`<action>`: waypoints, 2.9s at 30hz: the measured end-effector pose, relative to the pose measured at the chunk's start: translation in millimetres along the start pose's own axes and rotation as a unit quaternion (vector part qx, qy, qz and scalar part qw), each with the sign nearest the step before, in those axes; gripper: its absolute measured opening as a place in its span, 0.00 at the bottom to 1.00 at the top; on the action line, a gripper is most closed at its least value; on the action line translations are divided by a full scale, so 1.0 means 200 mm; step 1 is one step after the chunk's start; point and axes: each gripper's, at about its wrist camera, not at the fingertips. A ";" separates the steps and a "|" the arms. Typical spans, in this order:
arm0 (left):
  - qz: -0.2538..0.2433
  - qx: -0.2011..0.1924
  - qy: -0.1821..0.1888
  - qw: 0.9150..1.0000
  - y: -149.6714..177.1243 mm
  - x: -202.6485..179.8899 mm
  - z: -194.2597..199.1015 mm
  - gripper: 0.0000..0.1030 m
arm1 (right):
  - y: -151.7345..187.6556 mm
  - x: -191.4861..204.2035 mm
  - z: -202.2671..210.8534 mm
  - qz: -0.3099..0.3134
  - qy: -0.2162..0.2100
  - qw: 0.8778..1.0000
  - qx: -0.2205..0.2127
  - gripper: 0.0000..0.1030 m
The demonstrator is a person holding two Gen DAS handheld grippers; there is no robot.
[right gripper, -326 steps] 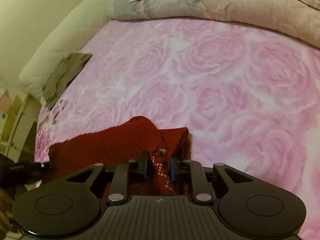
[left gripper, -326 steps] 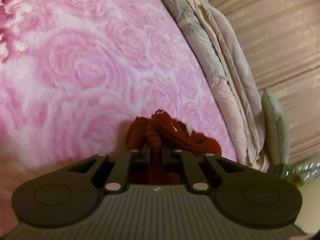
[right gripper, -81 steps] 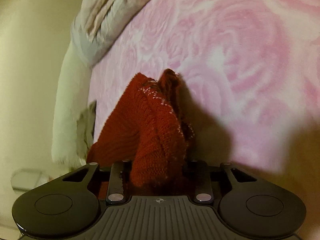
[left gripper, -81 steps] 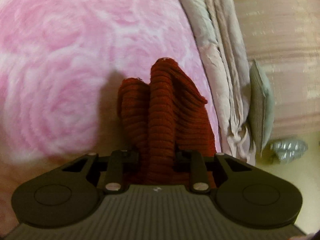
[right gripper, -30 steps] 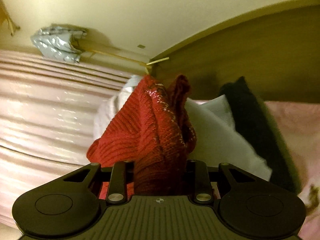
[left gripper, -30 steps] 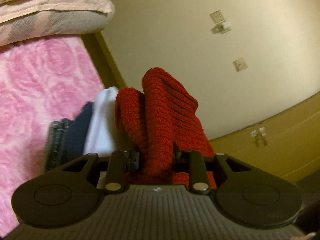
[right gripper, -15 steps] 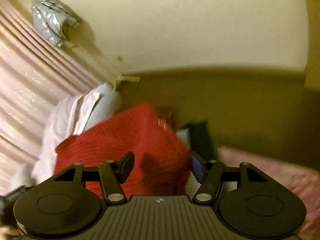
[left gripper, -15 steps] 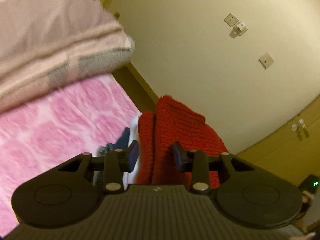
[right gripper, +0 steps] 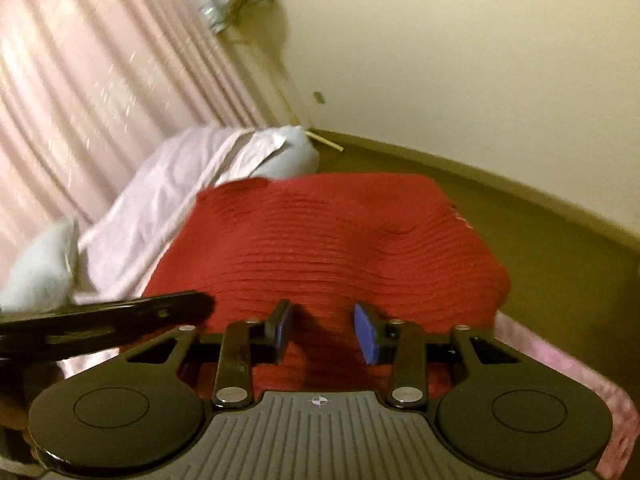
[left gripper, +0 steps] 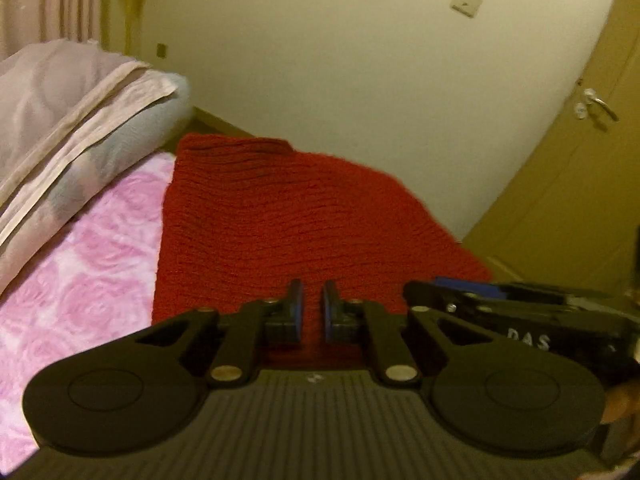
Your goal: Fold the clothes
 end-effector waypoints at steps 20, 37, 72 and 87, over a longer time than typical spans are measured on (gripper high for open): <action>0.052 -0.008 -0.001 0.999 0.07 0.13 -0.02 0.09 | 0.09 0.09 -0.19 0.068 0.040 0.996 0.038 0.38; 0.064 -0.014 -0.085 0.994 0.12 0.06 0.21 0.07 | 0.17 0.14 0.02 0.052 0.011 0.998 0.024 0.38; -0.014 -0.027 -0.165 0.986 0.75 -0.35 1.52 0.46 | 0.82 0.82 1.13 -0.010 0.104 0.995 -0.006 0.95; -0.058 -0.040 -0.189 0.979 0.98 -0.42 1.71 0.68 | 1.01 1.01 1.31 -0.007 0.151 0.988 -0.013 0.99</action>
Point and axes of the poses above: each gripper's, at about its wrist camera, not at the fingertips, and z roughly against the way its jaws point, x to its left, y to its underside, and after that the axes turned 8 degrees about -y, right-handed
